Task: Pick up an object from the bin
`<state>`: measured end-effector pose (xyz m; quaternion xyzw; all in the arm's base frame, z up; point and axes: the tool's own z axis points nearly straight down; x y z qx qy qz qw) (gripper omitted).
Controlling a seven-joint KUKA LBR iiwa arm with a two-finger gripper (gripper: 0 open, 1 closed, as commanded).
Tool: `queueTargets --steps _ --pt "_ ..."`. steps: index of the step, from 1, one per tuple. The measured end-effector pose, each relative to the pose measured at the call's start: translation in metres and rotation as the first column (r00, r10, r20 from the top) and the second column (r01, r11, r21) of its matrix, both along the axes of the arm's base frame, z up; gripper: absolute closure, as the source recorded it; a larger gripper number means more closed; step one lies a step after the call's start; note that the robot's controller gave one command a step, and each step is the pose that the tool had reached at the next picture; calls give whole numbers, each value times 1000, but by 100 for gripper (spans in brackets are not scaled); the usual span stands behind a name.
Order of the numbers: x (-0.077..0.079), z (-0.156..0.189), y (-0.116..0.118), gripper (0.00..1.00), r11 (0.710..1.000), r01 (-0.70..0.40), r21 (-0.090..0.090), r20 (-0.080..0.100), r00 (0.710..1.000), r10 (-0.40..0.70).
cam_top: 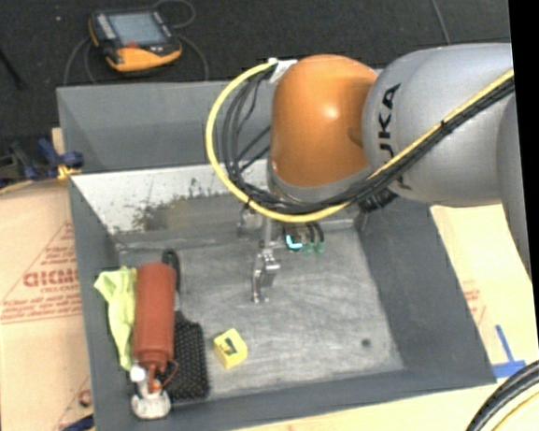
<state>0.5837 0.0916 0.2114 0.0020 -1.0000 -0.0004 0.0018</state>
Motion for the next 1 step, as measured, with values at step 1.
queueTargets --steps 1 --pt "2 4 0 0 1000 2 1 8 1000 -2"
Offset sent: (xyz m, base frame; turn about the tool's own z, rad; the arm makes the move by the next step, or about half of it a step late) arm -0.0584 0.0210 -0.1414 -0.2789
